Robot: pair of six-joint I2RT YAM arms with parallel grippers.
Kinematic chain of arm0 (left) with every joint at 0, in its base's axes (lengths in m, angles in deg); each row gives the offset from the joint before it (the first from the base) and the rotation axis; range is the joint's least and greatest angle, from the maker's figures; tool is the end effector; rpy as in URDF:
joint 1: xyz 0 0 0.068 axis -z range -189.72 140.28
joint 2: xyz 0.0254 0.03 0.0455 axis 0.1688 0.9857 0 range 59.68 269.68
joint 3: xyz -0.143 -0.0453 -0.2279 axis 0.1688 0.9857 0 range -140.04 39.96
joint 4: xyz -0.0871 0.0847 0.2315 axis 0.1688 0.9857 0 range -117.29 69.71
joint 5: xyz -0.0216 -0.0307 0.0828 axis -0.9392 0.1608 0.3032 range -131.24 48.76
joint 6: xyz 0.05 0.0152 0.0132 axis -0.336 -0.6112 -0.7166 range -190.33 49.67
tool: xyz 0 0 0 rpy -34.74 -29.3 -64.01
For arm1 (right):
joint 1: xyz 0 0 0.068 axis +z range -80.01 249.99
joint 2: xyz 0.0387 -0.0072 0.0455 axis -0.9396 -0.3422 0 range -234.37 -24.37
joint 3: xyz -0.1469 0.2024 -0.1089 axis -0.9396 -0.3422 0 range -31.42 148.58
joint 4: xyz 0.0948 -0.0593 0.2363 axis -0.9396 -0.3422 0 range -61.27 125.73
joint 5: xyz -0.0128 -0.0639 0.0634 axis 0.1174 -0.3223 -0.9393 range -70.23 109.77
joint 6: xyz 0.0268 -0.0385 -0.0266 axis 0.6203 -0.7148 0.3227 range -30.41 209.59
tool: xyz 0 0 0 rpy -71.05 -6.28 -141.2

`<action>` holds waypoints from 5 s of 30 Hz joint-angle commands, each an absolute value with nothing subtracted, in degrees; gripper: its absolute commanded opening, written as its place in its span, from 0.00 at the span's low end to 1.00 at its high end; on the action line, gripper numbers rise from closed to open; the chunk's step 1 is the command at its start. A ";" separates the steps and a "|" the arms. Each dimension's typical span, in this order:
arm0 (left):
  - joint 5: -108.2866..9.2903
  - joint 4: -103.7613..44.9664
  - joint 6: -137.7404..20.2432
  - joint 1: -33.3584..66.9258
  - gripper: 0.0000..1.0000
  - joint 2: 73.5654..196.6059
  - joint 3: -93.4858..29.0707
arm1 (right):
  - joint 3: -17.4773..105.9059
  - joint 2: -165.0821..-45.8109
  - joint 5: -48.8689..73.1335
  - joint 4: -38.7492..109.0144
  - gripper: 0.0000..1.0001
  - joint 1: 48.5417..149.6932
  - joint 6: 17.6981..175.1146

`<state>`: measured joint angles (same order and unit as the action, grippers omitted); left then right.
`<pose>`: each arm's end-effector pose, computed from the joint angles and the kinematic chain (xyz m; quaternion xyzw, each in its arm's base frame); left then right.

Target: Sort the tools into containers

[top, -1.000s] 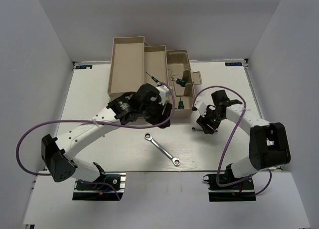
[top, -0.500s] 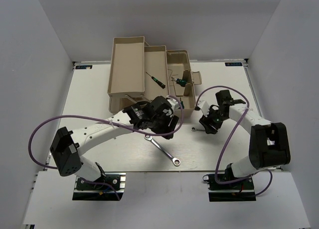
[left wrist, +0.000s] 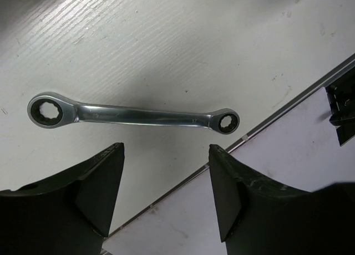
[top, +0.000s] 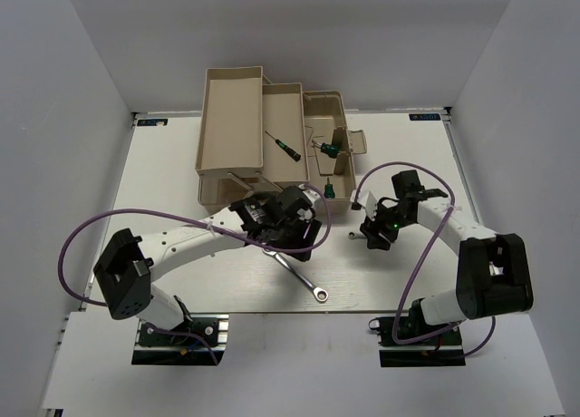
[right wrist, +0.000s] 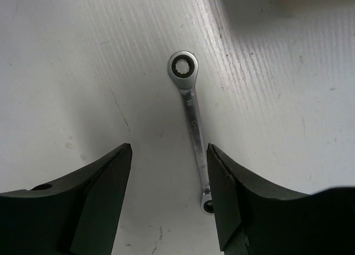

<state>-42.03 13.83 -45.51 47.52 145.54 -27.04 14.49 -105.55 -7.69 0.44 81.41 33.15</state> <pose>0.1656 -0.2584 0.2595 0.2714 0.9270 -0.1750 0.1910 0.2411 0.0654 0.1822 -0.5677 0.7720 0.1533 0.2411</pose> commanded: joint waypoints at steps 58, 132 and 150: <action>-36.23 15.07 -40.27 47.85 0.74 134.74 -20.60 | 24.39 -119.28 -2.03 2.94 0.62 94.51 25.78; -33.06 17.71 -39.21 47.85 0.74 132.54 -21.03 | 25.36 -110.85 -9.58 -4.87 0.00 94.69 33.16; -33.06 17.71 -39.74 47.85 0.74 132.54 -21.03 | 28.96 -106.72 -15.03 -0.05 0.00 94.42 48.18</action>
